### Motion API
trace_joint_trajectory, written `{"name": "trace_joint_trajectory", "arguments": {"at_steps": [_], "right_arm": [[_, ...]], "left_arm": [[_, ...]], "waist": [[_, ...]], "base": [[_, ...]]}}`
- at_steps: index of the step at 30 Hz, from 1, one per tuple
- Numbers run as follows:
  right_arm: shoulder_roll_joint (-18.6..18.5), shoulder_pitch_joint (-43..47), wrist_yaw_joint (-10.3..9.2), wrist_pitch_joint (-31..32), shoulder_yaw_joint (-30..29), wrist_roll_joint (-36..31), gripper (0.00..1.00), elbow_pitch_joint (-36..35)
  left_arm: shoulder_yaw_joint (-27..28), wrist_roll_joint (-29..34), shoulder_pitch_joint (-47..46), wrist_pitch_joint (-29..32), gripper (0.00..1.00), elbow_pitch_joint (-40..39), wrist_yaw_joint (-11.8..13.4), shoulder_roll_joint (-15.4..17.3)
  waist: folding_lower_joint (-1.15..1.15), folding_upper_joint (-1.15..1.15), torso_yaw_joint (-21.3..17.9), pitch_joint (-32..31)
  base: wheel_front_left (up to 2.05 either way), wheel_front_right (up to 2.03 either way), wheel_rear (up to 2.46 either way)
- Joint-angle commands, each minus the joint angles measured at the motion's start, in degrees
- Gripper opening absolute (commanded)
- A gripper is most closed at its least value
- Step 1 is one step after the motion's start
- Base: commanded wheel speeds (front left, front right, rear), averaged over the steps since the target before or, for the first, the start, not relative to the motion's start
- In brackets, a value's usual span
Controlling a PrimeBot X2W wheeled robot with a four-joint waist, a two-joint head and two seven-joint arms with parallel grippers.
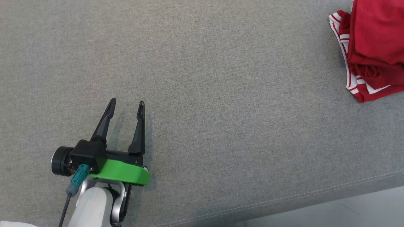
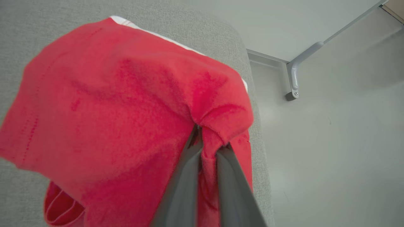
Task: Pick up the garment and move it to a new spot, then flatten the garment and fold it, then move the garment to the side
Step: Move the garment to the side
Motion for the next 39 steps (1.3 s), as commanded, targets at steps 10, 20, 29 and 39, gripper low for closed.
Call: {"name": "trace_joint_trajectory", "arguments": {"at_steps": [10, 20, 29, 39], "right_arm": [[4.3, 1.3, -0.11, -5.0, 0.2, -1.6, 1.0, 9.2], [5.3, 5.1, -0.11, -6.7, 0.0, 0.4, 1.0, 12.0], [6.4, 2.7, -0.11, -12.4, -0.1, -0.8, 1.0, 12.0], [9.1, 1.5, -0.1, -19.0, -5.6, -3.4, 1.0, 7.5]], "left_arm": [[-0.4, 0.6, -0.7, 1.0, 1.0, -1.3, 0.6, 1.3], [-0.5, 0.0, 0.4, 1.1, 1.0, -1.4, 1.4, 1.6], [-0.3, -1.1, 0.7, 0.7, 1.0, -0.3, 1.5, 1.8], [1.9, -3.6, 2.4, -1.1, 1.0, 3.4, 3.0, 0.3]], "waist": [[0.0, 0.58, -0.2, 1.0], [0.0, 0.58, -1.8, 0.2], [0.0, 0.58, -4.0, -3.5], [0.0, 0.58, -3.6, -12.0]], "base": [[0.0, 0.0, 0.0], [0.0, 0.0, 0.0], [0.0, 0.0, 0.0], [0.0, 0.0, 0.0]]}}
